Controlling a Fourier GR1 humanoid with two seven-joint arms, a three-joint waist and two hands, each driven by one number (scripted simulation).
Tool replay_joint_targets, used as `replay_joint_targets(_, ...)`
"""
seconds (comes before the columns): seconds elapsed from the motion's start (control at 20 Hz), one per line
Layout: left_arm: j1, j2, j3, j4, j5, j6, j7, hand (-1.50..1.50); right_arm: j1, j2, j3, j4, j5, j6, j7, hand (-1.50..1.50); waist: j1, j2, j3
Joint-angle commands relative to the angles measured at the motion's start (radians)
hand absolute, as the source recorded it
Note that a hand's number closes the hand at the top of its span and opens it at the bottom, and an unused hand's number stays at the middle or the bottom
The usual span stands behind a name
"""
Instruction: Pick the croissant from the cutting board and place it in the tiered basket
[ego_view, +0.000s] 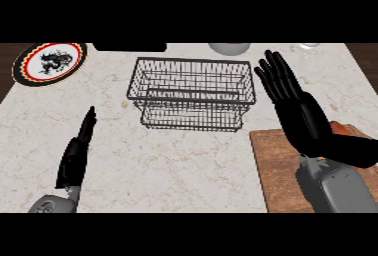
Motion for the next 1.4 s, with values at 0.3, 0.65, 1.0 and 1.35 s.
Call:
replay_joint_targets(0.3,0.127,-0.054,0.045,0.044,0.085,0.021,0.074,0.0,0.087,-0.446,-0.304,0.085,0.462,-0.248,0.067,1.5,-0.144,0.023,-0.004)
replay_joint_targets(0.65,0.145,-0.084,0.017,-0.015,0.104,-0.014,0.116,0.0,0.339,-0.248,-0.524,-0.098,0.343,-0.464,-0.082,-1.5,-0.038,0.025,0.018)
replay_joint_targets(1.0,0.17,-0.099,-0.008,-0.024,0.078,-0.01,0.111,0.0,0.573,-0.382,-0.38,-0.309,0.537,-0.315,0.281,-1.5,-0.032,0.027,0.011)
replay_joint_targets(1.35,0.134,-0.1,0.0,-0.04,0.085,-0.016,0.148,0.0,0.672,-0.536,-0.246,-0.491,0.819,-0.166,0.646,-1.5,-0.016,0.033,0.008)
